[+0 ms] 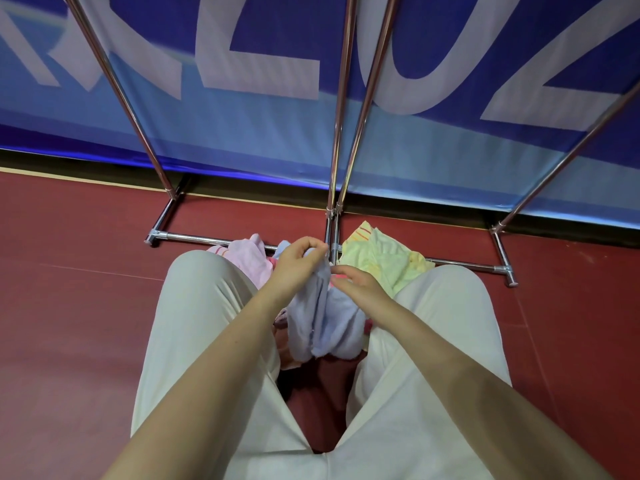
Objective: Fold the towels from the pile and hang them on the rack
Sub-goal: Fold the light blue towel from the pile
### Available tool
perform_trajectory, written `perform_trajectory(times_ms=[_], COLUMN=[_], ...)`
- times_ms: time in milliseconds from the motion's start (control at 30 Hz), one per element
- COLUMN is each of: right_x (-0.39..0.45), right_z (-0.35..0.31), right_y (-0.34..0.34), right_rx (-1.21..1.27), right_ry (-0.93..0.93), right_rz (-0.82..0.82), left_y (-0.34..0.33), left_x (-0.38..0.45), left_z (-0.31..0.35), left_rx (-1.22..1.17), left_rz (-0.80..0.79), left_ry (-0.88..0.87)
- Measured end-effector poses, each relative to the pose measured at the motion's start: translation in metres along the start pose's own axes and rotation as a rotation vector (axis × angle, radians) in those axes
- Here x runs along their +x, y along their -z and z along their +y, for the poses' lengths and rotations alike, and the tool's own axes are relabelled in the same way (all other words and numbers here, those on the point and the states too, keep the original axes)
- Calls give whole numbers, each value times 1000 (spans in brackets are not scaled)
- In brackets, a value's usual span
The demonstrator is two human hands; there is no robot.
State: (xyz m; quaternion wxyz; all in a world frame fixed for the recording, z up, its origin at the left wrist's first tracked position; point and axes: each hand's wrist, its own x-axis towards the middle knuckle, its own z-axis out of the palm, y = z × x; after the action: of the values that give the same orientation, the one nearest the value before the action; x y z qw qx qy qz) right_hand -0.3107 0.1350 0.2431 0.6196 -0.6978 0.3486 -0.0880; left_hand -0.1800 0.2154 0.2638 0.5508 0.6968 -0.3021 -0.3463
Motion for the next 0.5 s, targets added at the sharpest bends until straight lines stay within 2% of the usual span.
perform_trajectory(times_ms=[167, 333, 433, 500], right_x=[3, 3, 3, 3], right_z=[-1, 3, 7, 6], right_y=[5, 3, 1, 4], right_rx=[73, -26, -20, 12], right_ry=[-20, -54, -107, -81], right_rz=[65, 5, -48, 4], left_y=[3, 2, 1, 3], left_x=[-2, -4, -4, -1], left_z=[-1, -3, -3, -5], left_rx=[29, 135, 172, 172], left_rz=[-96, -210, -180, -117], left_ry=[-40, -180, -230, -234])
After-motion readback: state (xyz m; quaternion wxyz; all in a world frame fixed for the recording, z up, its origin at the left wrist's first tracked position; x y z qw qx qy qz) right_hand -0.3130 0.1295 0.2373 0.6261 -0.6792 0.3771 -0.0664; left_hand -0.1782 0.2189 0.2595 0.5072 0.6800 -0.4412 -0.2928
